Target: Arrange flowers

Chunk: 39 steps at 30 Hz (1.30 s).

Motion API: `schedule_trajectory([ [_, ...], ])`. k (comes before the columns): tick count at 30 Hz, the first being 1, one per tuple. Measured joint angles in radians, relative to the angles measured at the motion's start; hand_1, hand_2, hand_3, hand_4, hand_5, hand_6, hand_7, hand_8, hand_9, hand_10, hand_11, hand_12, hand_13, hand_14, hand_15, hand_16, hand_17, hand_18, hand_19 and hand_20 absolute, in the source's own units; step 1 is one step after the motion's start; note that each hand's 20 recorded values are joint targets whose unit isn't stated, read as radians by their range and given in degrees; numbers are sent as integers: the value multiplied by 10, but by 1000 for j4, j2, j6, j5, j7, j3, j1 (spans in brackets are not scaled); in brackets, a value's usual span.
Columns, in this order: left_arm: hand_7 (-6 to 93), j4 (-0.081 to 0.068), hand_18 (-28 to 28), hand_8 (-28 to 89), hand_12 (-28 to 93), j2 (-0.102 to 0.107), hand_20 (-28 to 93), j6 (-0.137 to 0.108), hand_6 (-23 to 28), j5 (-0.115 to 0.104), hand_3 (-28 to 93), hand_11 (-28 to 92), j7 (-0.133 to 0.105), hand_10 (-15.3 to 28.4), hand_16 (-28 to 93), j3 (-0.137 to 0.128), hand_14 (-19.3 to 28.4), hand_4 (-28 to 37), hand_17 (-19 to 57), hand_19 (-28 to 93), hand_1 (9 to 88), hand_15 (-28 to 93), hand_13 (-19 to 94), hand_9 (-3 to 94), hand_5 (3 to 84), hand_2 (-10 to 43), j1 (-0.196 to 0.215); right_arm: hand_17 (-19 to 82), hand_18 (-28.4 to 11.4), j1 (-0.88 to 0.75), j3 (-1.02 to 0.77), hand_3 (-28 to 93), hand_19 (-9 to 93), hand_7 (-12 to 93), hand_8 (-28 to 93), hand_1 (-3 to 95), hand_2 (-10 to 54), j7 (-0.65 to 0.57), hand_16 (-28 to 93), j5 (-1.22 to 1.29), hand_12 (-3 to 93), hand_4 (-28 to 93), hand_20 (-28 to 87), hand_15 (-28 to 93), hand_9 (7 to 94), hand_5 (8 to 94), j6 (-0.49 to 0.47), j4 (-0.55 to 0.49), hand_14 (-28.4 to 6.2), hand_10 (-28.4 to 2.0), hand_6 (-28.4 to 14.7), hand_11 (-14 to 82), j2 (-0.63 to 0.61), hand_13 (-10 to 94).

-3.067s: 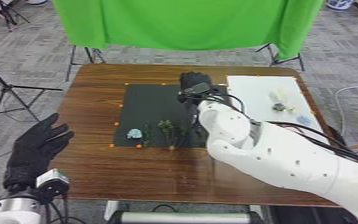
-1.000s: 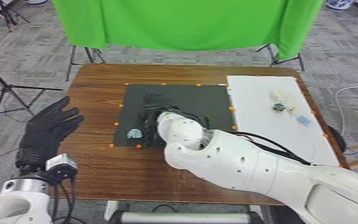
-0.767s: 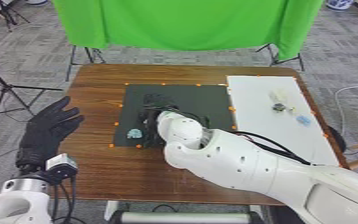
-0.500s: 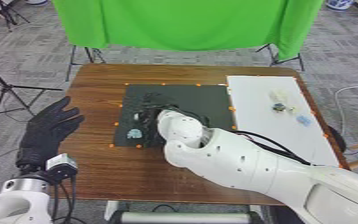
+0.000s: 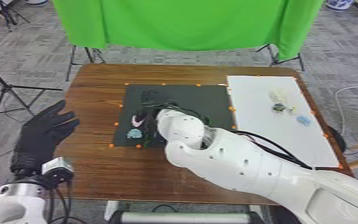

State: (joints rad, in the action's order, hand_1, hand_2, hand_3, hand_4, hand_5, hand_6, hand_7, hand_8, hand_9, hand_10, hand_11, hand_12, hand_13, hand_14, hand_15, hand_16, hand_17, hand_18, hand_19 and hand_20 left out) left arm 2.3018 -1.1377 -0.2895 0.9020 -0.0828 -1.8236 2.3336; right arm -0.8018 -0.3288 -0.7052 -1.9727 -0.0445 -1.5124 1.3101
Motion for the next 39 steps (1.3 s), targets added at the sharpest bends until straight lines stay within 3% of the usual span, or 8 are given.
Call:
schedule_trajectory([
  [10, 151, 22, 229, -106, 86, -25, -81, -26, 101, -6, 804, 306, -21, 207, -107, -28, 266, -210, -78, 635, 251, 505, 256, 348, 361, 92, 85, 241, -240, -74, -171, 861, 912, 200, -147, 279, -77, 97, 111, -35, 138, -283, 416, 816, 616, 528, -169, -244, -129, -170, -46, 371, -130, 592],
  [18, 151, 44, 228, -106, 86, -43, -80, -37, 101, -6, 805, 305, -23, 207, -106, -28, 266, -210, -78, 633, 251, 503, 256, 347, 362, 90, 126, 240, -243, -257, -435, 873, 911, 194, -147, 277, -68, 113, 102, -39, 132, -283, 412, 804, 582, 521, -188, -440, -134, -180, -51, 308, -298, 575],
  [21, 151, 46, 229, -106, 86, -46, -80, -39, 101, -5, 806, 304, -23, 208, -106, -20, 266, -209, -78, 634, 251, 503, 255, 346, 362, 90, 132, 241, -243, -348, -542, 873, 912, 192, -146, 277, -66, 109, 100, -39, 133, -283, 410, 802, 571, 518, -187, -489, -136, -183, -53, 291, -365, 572],
  [31, 151, 46, 228, -106, 86, -54, -79, -39, 101, -4, 810, 304, -18, 208, -106, -4, 265, -203, -78, 632, 253, 502, 255, 346, 362, 89, 132, 242, -243, -614, -780, 877, 918, 183, -139, 275, -63, 5, 92, 18, 138, -283, 405, 801, 557, 510, -132, -521, -137, -186, -59, 267, -574, 569],
  [39, 152, 46, 228, -106, 86, -56, -78, -40, 101, -4, 809, 304, -18, 207, -106, 1, 266, -200, -78, 632, 253, 502, 255, 346, 362, 89, 132, 250, -238, -743, -911, 883, 927, 181, -139, 277, -67, -30, 90, 23, 138, -283, 405, 809, 544, 503, -87, -518, -134, -190, -61, 260, -652, 575],
])
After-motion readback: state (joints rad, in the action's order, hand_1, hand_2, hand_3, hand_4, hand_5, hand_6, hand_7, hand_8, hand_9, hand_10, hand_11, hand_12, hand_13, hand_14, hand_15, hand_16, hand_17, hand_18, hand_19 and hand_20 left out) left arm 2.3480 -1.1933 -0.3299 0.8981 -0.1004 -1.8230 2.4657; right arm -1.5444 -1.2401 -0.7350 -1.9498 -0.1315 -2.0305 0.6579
